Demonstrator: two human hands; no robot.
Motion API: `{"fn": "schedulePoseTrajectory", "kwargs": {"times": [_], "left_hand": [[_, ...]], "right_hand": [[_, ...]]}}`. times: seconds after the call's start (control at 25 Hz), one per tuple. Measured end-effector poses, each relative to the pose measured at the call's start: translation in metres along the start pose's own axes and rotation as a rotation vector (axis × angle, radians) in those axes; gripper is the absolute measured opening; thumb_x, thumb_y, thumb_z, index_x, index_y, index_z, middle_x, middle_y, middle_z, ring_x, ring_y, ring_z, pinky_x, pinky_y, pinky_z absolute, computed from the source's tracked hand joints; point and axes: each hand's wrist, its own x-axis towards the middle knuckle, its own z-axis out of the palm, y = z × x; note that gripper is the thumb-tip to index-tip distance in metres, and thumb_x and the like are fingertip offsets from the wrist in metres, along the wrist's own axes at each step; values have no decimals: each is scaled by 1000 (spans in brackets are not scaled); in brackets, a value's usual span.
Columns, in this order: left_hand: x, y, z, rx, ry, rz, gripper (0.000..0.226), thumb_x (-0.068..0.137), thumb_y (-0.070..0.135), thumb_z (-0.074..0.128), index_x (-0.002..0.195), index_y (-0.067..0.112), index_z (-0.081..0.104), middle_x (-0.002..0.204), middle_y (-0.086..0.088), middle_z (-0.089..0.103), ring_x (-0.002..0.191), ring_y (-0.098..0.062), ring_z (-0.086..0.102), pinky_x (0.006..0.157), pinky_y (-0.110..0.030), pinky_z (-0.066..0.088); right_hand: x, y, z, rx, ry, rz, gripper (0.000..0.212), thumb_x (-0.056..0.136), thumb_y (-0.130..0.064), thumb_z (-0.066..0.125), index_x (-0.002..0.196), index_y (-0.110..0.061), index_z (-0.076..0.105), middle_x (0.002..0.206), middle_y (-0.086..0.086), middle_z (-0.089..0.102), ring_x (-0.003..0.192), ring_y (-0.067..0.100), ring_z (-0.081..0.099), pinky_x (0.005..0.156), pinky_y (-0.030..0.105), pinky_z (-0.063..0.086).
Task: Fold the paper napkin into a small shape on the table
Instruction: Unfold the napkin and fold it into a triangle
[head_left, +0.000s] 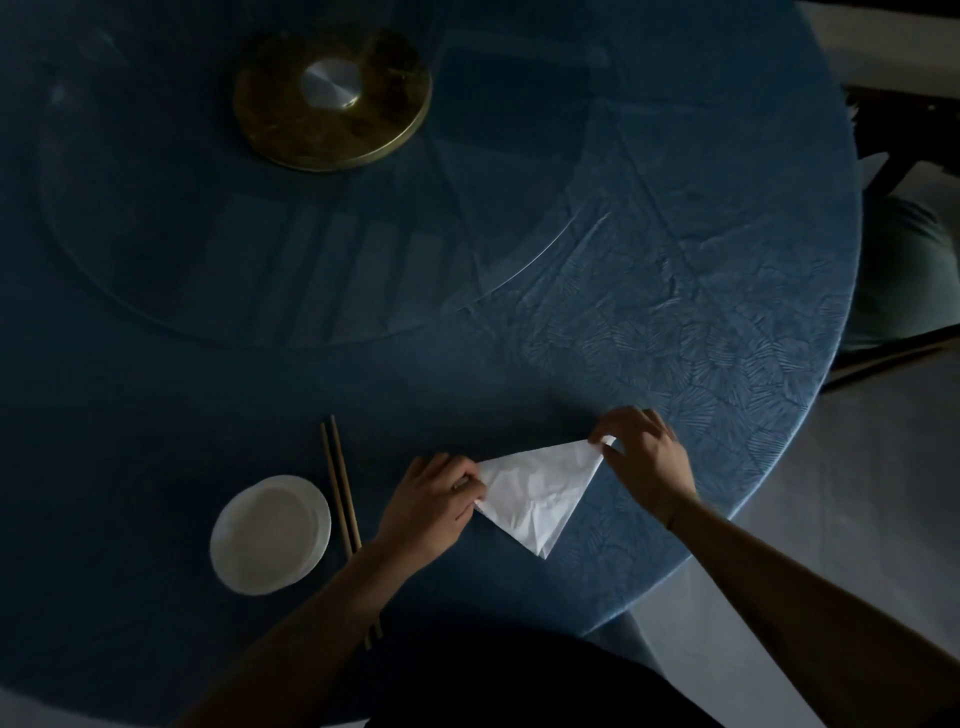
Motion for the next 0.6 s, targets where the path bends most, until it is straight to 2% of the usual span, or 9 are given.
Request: {"fn": "schedulePoseTrajectory", "kwargs": {"times": [0.2, 0.6], "left_hand": [[-2, 1, 4, 10, -6, 19, 11, 73, 12, 74, 78, 19, 68, 90, 4, 64, 81, -20, 59, 69, -37, 47], [3, 8, 9, 29, 3, 90, 4, 79, 22, 68, 76, 22, 66, 90, 6, 63, 86, -17, 56, 75, -34, 42]], "right_hand": [[-4, 4, 2, -45, 53, -18, 15, 78, -13, 74, 86, -26, 70, 104, -6, 65, 99, 22, 56, 78, 41, 49], [3, 6, 3, -49, 58, 21, 12, 82, -13, 70, 88, -23, 71, 105, -2, 64, 98, 24, 57, 78, 42, 50]]}}
